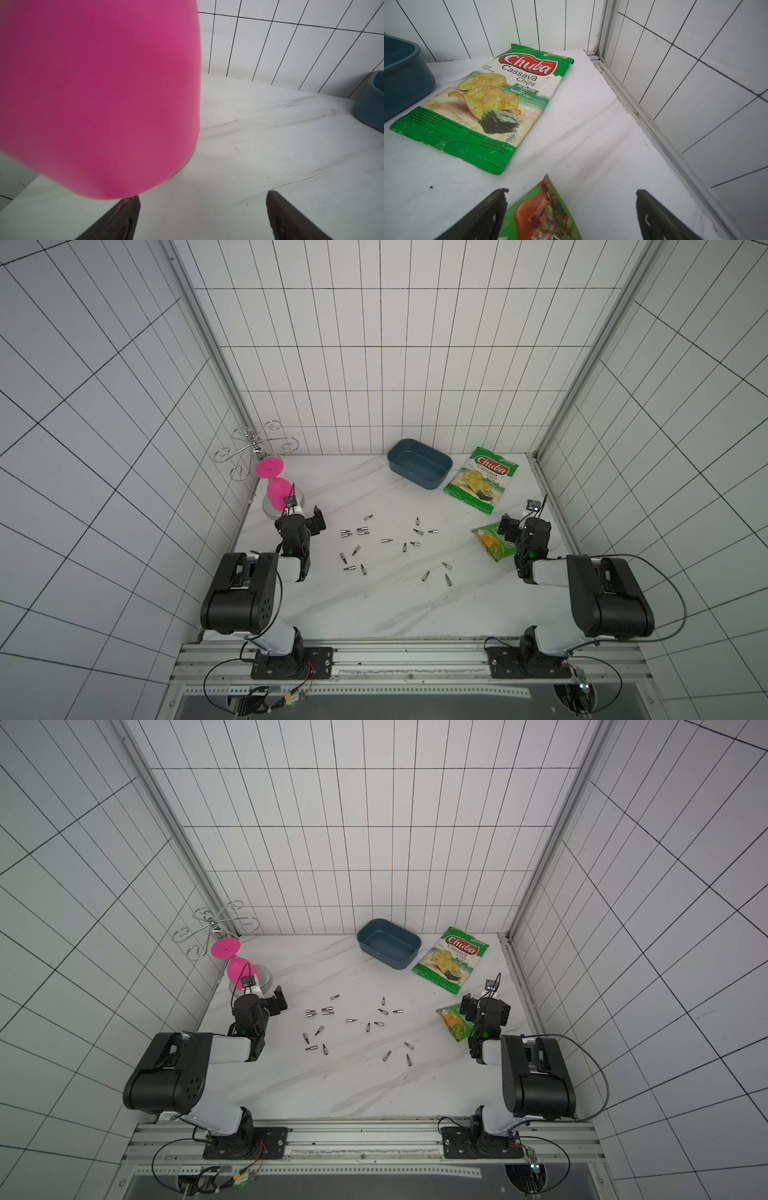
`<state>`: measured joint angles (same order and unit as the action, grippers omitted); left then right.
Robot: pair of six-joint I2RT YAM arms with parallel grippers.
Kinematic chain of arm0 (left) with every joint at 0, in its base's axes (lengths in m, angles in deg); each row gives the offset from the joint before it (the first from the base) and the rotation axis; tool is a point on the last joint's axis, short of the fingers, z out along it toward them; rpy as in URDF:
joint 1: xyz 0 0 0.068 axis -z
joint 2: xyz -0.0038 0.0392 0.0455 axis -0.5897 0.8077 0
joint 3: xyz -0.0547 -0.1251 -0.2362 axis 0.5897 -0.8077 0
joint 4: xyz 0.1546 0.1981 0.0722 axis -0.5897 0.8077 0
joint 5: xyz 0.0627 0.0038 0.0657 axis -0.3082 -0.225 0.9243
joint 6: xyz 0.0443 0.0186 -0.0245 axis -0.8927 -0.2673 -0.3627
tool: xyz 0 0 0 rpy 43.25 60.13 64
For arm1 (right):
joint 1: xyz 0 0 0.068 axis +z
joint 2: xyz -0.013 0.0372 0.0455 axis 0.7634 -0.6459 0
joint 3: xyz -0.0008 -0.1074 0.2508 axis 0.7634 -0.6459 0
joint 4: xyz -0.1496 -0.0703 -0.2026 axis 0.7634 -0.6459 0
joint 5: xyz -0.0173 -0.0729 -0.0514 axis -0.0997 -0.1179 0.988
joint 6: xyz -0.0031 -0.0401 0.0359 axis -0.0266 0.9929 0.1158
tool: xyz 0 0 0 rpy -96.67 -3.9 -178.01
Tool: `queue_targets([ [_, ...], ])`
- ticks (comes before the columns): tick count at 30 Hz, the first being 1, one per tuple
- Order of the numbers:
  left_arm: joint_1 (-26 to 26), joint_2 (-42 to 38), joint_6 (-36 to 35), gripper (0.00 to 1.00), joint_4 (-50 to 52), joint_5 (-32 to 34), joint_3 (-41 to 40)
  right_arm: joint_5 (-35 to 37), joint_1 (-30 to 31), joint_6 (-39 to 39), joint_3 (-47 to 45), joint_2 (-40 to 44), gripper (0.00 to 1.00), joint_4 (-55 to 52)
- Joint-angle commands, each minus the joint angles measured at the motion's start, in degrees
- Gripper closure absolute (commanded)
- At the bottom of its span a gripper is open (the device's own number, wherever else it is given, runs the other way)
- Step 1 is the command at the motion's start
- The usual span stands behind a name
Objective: Put the bit on the desktop into the storage box
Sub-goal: Move the storage box to the center of the board.
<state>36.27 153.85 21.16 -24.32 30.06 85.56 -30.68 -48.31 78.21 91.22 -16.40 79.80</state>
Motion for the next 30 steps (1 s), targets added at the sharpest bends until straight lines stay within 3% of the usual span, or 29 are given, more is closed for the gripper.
queue_targets([
  [1,-0.18,-0.88,-0.59,0.02,-0.31,-0.43,0.93,-0.46,-0.6,-0.5,1.05,-0.01,0.01,-0.49],
  [30,-0.53,-0.91,-0.49,0.02,-0.27,-0.87,0.94,-2.05,-1.31,-0.77,1.5,0.0,0.01,-1.38],
])
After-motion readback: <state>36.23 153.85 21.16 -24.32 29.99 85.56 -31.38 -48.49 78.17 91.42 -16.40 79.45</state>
